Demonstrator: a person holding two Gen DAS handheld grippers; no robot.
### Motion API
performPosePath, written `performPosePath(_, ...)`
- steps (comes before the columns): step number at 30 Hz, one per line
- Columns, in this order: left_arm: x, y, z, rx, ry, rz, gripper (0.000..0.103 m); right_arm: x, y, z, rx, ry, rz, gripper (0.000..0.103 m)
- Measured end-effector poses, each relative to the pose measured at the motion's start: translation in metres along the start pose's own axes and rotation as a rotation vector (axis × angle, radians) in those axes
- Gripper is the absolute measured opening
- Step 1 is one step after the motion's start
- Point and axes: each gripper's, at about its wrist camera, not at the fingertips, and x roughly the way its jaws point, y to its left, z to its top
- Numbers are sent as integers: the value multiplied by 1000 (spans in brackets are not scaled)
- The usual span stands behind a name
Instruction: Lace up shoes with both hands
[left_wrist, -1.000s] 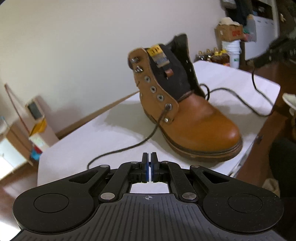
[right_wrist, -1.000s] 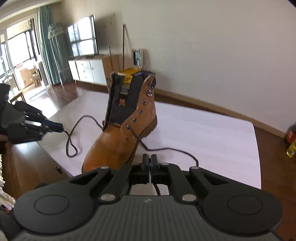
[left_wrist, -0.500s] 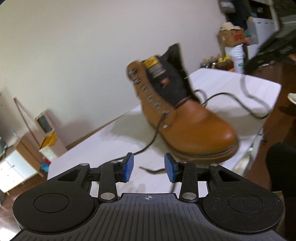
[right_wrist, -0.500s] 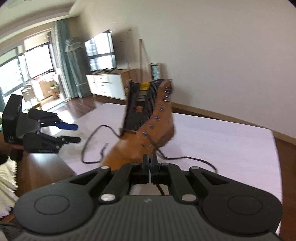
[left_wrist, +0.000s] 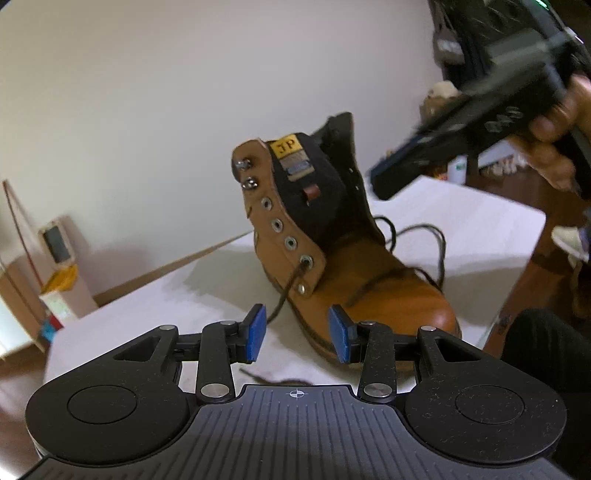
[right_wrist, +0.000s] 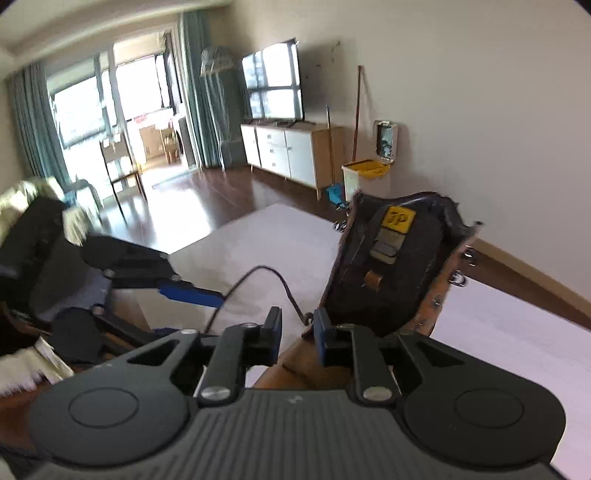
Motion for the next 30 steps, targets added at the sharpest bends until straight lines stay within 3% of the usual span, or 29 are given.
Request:
performPosePath(3,10,0,1,-14,-4,-52,41,-22,-8,-11,25,-23,-42,30)
performPosePath(13,51,-7,4,98,14,-213,29,-48,-30,-56,134,-54,-67,30)
performPosePath(18,65,1,5,138,28,-303,4,-41,-42,-67,188,-53,-60,31)
performPosePath(21,67,-1,6,161,34,-324,2,-31,-44,-67,196,-43,-55,31)
performPosePath(23,62,3,8,162,11,-333,2,-25,-42,-66,174,-36,-37,31)
performPosePath(28,41,12,9,216,-49,-368,2,-6,-20,-55,-24,-15,30,31)
performPosePath(30,31,13,9,283,-60,-392,2,1,-11,-50,-101,-10,56,31)
